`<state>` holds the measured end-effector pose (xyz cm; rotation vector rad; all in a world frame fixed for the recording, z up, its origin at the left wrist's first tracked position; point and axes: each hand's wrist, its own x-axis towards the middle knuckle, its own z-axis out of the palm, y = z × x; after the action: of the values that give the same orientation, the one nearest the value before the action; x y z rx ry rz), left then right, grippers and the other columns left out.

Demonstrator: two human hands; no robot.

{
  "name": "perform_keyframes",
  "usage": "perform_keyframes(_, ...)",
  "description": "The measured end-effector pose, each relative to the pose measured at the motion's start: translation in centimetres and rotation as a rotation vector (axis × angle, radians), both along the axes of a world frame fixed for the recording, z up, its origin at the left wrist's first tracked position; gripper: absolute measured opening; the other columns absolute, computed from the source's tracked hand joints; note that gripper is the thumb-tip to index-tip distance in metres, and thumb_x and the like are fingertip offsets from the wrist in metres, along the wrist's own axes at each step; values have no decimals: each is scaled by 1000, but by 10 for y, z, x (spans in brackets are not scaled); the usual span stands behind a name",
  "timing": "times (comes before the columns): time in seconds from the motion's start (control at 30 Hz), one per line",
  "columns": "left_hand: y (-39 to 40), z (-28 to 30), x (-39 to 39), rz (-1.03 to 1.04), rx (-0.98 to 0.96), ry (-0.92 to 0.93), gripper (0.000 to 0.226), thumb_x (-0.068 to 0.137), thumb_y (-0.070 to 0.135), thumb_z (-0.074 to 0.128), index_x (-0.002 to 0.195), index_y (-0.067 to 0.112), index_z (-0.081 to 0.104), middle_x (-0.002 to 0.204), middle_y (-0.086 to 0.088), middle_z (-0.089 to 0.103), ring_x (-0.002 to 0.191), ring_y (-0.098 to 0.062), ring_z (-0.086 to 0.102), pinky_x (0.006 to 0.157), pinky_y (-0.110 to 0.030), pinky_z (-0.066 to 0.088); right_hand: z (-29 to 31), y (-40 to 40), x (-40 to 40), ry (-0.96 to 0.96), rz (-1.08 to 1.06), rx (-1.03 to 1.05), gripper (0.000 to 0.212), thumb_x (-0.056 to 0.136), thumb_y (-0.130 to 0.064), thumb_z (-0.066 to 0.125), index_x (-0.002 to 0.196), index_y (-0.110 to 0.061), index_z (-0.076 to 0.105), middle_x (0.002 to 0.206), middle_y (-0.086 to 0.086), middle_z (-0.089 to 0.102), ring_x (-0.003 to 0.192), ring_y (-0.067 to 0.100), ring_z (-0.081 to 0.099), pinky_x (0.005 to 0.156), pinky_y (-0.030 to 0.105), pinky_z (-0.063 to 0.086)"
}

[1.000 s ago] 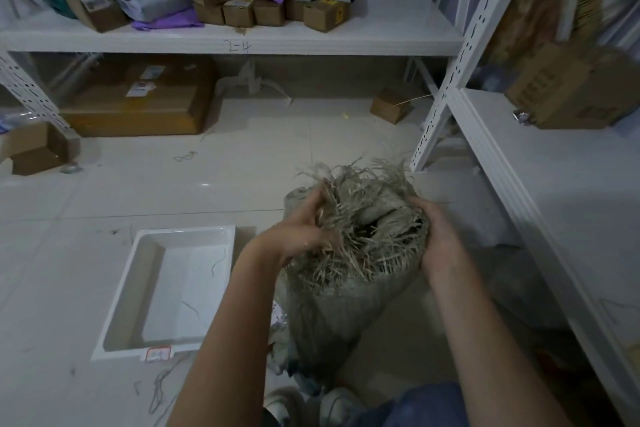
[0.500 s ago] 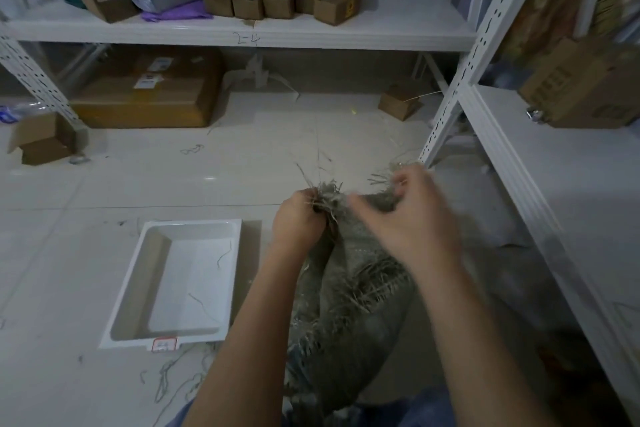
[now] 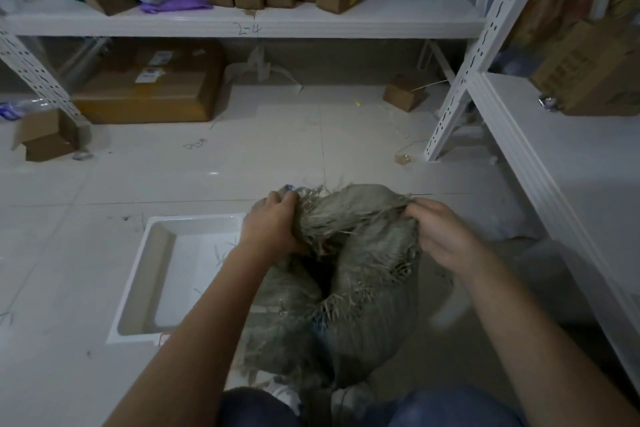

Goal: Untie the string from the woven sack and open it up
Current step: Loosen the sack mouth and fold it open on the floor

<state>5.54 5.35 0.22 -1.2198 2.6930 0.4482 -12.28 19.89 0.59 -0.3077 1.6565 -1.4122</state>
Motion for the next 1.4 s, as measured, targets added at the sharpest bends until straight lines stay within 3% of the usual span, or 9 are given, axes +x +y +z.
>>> perform_keyframes(0.17,-21,-45,31,219,-119,-62,32,82,10,52,114,8,57,111,-16,61,107,-35,56,87,-40,46,-45,18,-30,-266,-118,76,29,95,-16,41,87,-3,65,63,7,74,56,17,71,70,32,57)
perform_keyframes(0.43,-59,-99,56,1037,1257,658,23,94,16,46,91,2,65,66,-12,71,46,-19,69,44,-29,58,-112,30,-41,-333,-87,85,49,74,-37,76,35,-8,67,45,3,68,41,9,66,35,14,46)
perform_keyframes(0.57,-57,-113,60,931,1463,625,45,14,13,95,44,-3,65,38,-12,62,31,-17,62,27,-22,45,-136,36,-39,-493,100,-21,58,15,-26,97,49,12,68,61,18,73,60,7,72,55,12,52)
perform_keyframes(0.63,-57,-127,64,928,1414,458,47,24,15,86,64,-1,65,45,-13,64,36,-22,63,39,-23,51,-153,43,-41,-282,-49,222,38,13,-22,92,25,-7,60,35,2,62,32,6,60,29,14,41)
perform_keyframes(0.7,-64,-130,65,806,1216,197,58,35,24,82,86,1,66,69,-14,69,59,-24,68,59,-26,53,-161,46,-40,-102,-85,310,63,76,-17,74,17,-13,52,28,-5,55,24,2,52,26,11,36)
perform_keyframes(0.87,-23,-98,34,196,-16,80,120,63,54,76,151,16,4,158,-17,11,146,-34,11,118,-48,14,-150,22,-34,-458,44,221,75,102,-27,26,49,1,72,56,17,71,48,18,69,40,18,51)
perform_keyframes(1.07,44,-147,-5,-8,23,-111,46,91,34,49,131,13,39,132,-12,52,118,-32,53,89,-40,46,-119,18,-27,-278,44,259,54,97,-21,37,62,-3,73,59,13,72,49,19,69,41,19,51)
perform_keyframes(1.23,33,-154,-4,175,210,172,27,90,25,48,111,7,53,103,-15,67,93,-35,64,72,-38,50,-88,23,-1,1270,106,937,50,87,-37,50,111,6,44,110,28,53,95,38,53,71,40,41)
perform_keyframes(1.4,25,-137,-6,291,396,345,29,90,24,52,113,8,56,104,-13,66,99,-31,62,72,-28,40,-119,26,63,863,319,936,69,81,-63,48,114,-3,38,99,13,61,84,29,61,68,35,50)
